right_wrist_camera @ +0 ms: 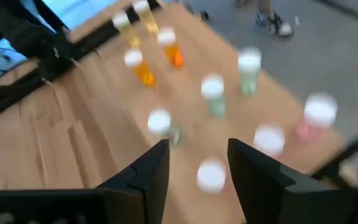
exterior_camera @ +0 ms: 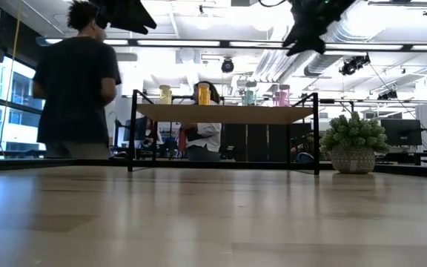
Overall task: Pick and place medicine bottles onto shelf by color
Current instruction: Put the yellow pill bottle on the shelf aligned with the other yellow pill bottles
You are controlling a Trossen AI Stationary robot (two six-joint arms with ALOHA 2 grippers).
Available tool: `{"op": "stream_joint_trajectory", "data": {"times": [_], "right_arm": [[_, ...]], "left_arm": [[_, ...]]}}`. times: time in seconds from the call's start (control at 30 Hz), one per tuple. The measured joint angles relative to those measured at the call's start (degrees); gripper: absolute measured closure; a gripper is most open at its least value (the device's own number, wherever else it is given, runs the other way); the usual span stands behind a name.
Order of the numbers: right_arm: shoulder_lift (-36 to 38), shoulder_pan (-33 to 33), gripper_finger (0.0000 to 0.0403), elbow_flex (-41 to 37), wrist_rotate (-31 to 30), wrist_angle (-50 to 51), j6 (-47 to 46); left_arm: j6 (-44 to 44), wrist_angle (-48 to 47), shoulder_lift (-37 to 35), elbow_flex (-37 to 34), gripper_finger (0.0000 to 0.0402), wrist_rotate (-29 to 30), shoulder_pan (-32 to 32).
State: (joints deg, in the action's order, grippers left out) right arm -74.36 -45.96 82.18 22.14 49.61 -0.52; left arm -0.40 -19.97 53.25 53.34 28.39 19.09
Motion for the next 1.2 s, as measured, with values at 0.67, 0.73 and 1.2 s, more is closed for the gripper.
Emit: {"op": "stream_joint_trajectory", "data": {"times": [0.67, 0.73, 1.2], "right_arm": [[30.24, 34.52, 0.0265, -29.97, -20.94, 1.70, -57.12], [30.90, 39.00, 0.0265, -31.32, -22.87, 1.73, -61.06], [28.41, 59.81, 0.0265, -32.56, -26.64, 5.23, -70.56]], "left_arm": [[0.65, -0.19, -0.02, 0.00, 0.0177, -4.22, 0.00], [0.66, -0.97, -0.02, 0.00, 0.0177, -4.20, 0.00], [-0.13, -5.56, -0.02, 0.00, 0.0177, -4.90, 0.02]]}}
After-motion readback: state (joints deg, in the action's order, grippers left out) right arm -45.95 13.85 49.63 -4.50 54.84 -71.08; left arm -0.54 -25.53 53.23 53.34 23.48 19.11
